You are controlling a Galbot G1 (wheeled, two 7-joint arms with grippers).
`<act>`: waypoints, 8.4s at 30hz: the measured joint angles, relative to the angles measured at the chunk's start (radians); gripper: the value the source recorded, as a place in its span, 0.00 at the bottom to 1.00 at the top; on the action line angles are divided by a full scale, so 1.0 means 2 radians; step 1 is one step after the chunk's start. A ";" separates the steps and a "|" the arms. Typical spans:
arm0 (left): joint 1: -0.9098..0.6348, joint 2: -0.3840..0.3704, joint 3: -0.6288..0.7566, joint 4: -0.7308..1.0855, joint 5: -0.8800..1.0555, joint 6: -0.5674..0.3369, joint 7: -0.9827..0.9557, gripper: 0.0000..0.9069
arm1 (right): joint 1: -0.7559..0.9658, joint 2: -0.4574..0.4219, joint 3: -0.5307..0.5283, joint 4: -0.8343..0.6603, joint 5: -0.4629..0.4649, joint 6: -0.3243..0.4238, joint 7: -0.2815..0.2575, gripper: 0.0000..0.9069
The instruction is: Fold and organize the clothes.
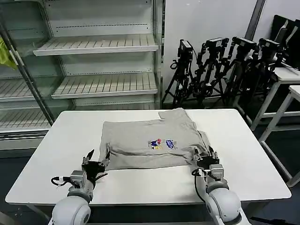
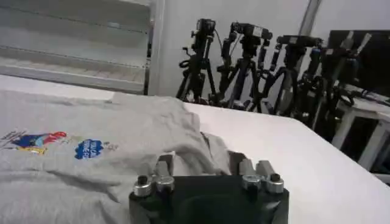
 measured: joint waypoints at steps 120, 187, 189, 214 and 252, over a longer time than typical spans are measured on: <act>-0.261 0.063 0.122 0.235 -0.150 0.040 -0.011 0.07 | 0.362 0.058 -0.082 -0.387 0.050 -0.033 0.013 0.00; -0.082 0.099 0.010 0.000 -0.196 0.023 0.042 0.06 | 0.129 -0.024 -0.021 -0.068 0.153 0.100 -0.003 0.00; -0.066 0.097 0.006 -0.012 -0.188 0.022 0.042 0.06 | 0.102 -0.025 -0.011 -0.047 0.150 0.102 -0.006 0.00; 0.041 0.088 -0.020 -0.039 -0.116 0.009 0.042 1.00 | -0.093 -0.032 0.065 0.031 0.125 0.098 -0.015 1.00; 0.106 -0.056 -0.016 -0.059 -0.171 -0.042 -0.093 0.12 | -0.228 0.006 0.107 0.168 0.094 0.093 -0.009 1.00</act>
